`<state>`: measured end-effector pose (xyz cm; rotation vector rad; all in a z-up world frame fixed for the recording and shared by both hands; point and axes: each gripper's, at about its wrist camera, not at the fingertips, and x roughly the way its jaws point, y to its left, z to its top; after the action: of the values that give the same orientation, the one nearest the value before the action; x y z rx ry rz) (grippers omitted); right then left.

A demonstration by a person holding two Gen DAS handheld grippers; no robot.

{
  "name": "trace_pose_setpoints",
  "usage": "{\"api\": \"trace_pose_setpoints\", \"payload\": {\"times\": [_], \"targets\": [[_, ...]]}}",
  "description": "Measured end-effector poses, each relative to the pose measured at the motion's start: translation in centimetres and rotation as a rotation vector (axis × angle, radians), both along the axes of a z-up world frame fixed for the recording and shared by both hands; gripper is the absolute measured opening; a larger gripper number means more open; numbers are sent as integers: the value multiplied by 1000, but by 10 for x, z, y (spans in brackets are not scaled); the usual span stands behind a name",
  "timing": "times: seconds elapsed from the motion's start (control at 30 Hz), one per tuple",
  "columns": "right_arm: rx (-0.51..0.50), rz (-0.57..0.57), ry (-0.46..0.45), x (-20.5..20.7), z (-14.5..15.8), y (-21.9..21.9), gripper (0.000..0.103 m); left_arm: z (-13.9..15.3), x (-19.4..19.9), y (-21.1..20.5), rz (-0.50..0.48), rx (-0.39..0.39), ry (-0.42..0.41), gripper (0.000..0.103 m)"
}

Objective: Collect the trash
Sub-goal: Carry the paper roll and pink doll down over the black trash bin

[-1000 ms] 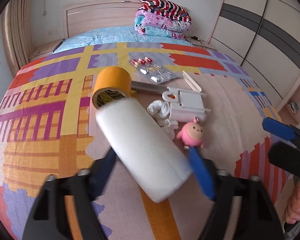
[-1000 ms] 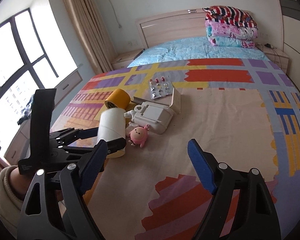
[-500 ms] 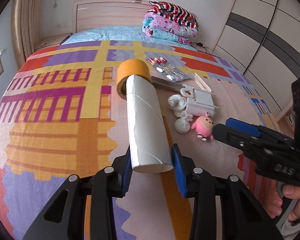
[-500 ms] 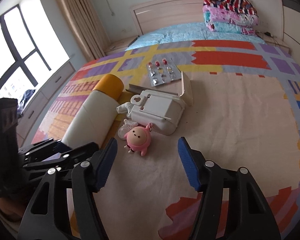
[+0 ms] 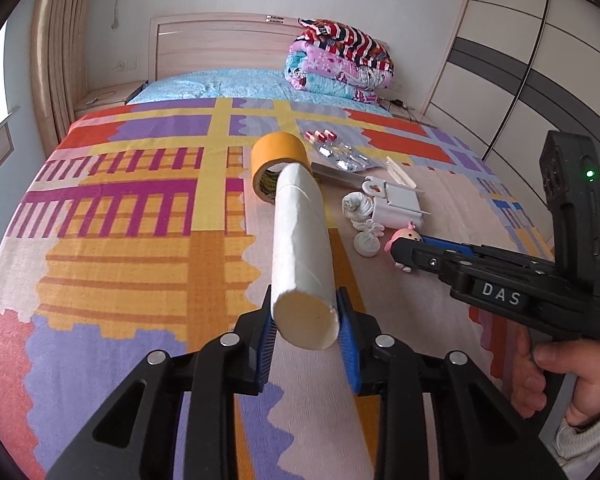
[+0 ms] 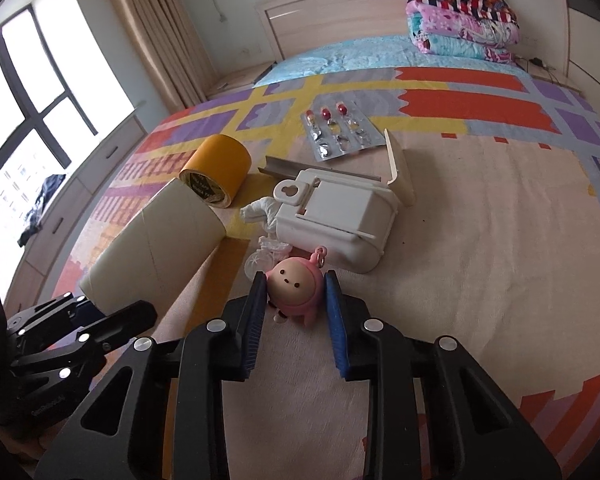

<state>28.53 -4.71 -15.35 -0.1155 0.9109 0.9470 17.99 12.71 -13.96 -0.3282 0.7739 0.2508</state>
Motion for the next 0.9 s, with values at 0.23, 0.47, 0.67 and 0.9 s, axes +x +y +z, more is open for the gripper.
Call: {"api": "trace_pose_setpoints", "payload": {"times": [0.23,0.47,0.67,0.9], "targets": [[3,-5,-32,-19,12,-14,29,10,-23,-10,-3,11,-37,27],[22,2,-65,-44,27,-35,29,25,-49,-29,-16,30,-72,27],[38,26,-83,-73,33,-56,29,32,-71,-55,-48,52,-83,27],[48,57,-96,-103,36,-81,29,32,-95,-85,-89,69,-73,27]]}}
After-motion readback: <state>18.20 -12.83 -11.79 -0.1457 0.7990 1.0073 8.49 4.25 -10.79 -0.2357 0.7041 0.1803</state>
